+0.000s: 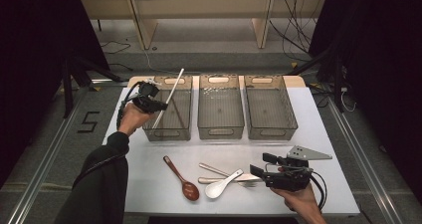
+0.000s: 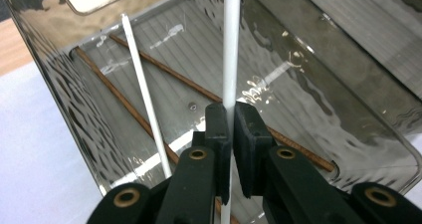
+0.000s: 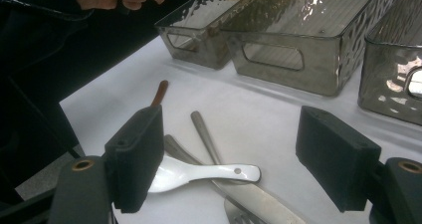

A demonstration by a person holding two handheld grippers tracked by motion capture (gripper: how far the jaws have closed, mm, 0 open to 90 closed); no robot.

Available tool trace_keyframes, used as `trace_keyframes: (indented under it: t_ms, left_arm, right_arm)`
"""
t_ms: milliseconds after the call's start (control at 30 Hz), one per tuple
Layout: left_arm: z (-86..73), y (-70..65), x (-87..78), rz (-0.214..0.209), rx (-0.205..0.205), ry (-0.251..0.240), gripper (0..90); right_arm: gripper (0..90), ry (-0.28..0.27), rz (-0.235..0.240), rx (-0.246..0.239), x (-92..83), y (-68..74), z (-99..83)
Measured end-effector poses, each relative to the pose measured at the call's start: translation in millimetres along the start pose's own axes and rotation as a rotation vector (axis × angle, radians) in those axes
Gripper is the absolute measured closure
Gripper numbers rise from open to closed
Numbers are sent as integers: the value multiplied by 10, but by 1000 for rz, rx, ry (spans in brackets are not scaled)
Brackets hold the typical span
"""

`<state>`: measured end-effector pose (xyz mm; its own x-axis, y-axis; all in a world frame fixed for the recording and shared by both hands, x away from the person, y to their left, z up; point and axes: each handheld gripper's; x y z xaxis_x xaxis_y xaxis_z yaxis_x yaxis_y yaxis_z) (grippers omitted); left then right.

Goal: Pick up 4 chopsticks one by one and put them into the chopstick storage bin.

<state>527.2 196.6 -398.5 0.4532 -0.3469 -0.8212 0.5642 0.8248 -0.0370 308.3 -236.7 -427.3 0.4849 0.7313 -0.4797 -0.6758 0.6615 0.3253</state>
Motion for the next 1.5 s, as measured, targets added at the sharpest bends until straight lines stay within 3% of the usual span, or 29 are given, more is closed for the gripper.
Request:
trace_keyframes:
  t_ms: [333,500,600,800,1067,1300,1500]
  left_arm:
    - [-50,41,30,-2,-7,19,822]
    - [-35,22,-30,-2,5,27,631]
    - [-35,-6,-104,-12,14,26,563]
    - [-72,-121,-224,-18,36,27,409]
    - [-189,-345,-358,-49,130,29,297]
    - [-356,-555,-429,-83,201,37,252]
    - [-485,-672,-457,-98,207,4,235]
  right_arm:
    - [279,4,3,0,8,2,-2]
    - [279,5,4,1,9,2,-2]
    - [279,2,3,0,4,0,-1]
    - [279,4,3,-3,7,4,-3]
    - [279,1,2,2,0,-10,-6]
    - [279,0,3,7,-9,-21,-23]
    - [279,-1,4,7,-15,-30,-34]
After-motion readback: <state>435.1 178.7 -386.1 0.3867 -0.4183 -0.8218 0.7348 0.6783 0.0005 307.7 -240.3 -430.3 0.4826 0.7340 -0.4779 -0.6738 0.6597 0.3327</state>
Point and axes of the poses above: each handheld gripper's, and its own axes: x roughly forward along the jaws, z roughly out of its top, y roughly to its left, and after that the axes turned 5 degrees about y, right-handed
